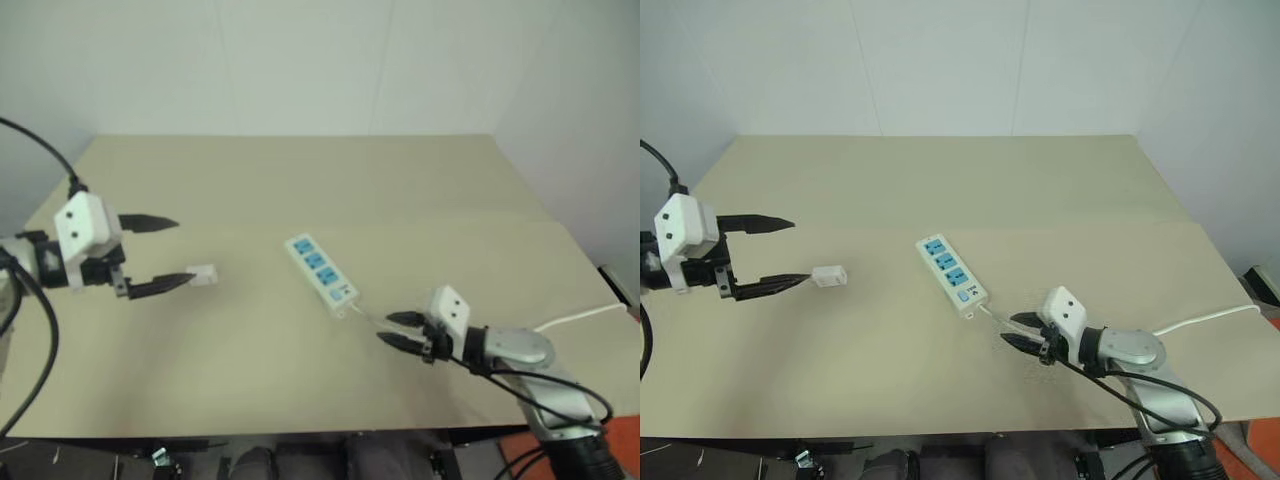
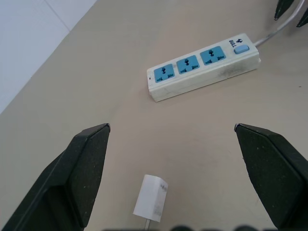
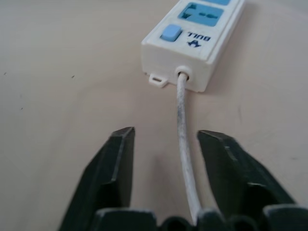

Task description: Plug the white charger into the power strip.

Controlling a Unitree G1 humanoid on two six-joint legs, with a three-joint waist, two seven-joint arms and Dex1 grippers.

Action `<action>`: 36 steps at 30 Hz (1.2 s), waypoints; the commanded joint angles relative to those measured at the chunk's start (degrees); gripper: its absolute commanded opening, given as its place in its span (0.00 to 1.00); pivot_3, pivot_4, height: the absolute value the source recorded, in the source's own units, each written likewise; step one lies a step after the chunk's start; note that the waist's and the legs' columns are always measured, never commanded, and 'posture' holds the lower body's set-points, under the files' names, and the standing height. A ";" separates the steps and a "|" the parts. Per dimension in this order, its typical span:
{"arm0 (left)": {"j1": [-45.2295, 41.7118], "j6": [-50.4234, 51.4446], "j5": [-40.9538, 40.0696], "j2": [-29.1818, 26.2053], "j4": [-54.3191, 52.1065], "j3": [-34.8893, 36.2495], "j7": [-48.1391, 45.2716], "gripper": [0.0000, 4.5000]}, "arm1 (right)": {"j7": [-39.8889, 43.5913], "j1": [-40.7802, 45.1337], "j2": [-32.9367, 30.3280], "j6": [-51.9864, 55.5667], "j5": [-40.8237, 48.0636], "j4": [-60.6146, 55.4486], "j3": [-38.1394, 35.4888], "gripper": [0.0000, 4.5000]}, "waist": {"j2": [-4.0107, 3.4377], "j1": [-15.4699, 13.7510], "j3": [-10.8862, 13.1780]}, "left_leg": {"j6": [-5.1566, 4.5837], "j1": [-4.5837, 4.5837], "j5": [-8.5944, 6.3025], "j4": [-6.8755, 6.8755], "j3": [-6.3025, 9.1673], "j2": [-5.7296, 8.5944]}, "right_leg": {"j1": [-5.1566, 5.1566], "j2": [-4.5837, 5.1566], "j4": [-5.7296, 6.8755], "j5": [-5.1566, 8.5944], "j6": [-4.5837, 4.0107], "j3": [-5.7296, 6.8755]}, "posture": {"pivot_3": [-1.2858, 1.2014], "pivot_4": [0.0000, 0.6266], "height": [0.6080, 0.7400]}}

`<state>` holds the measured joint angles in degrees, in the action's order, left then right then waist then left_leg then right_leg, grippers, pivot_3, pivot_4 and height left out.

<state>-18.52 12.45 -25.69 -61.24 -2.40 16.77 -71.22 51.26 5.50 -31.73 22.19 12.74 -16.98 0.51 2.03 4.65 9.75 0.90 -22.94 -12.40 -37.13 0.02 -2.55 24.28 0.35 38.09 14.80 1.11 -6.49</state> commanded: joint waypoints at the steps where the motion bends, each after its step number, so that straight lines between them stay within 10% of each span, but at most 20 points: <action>1: -2.87 -1.46 1.17 -0.72 1.53 -0.49 0.00 1.00 | -7.28 -0.99 2.72 -1.10 -1.11 -5.25 -1.29 0.86 | 0.00 -0.26 0.00 | 0.00 0.00 0.00 0.00 -0.01 0.01 | 0.01 0.00 0.01 -0.01 -0.01 -0.01 | 0.52 0.24 1.00; 3: -3.53 -1.69 1.54 -0.56 2.09 -0.56 0.26 1.00 | -10.86 -1.99 5.46 -1.60 -1.44 -7.98 -0.57 0.99 | 0.00 -0.62 0.00 | 0.00 0.00 0.00 -0.01 0.01 0.00 | 0.01 -0.01 0.02 0.01 0.02 0.02 | 0.52 0.24 1.00; 19: -3.08 -2.88 2.20 0.11 1.01 -0.33 1.25 1.00 | -31.14 -0.06 21.59 -8.41 -12.69 -2.85 9.98 0.99 | 0.06 -0.69 -0.04 | 0.00 -0.04 0.00 -0.05 0.01 -0.01 | 0.04 0.01 0.02 -0.07 -0.13 0.03 | 0.52 0.24 1.00; 36: -2.61 -3.64 3.33 0.38 0.87 -0.21 2.96 1.00 | -33.37 2.39 24.46 -9.16 -14.39 7.60 12.28 0.99 | 0.07 -0.59 -0.05 | 0.00 -0.06 0.00 -0.05 0.02 -0.01 | 0.04 0.01 0.01 -0.08 -0.15 0.04 | 0.52 0.24 1.00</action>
<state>-20.16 10.07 -22.44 -60.72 -0.89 15.53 -68.93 18.75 7.11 -7.77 14.71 -1.27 -9.11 12.72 2.11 4.06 9.71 0.90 -23.00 -12.40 -37.18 0.03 -2.56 24.33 0.36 38.11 14.71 0.96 -6.46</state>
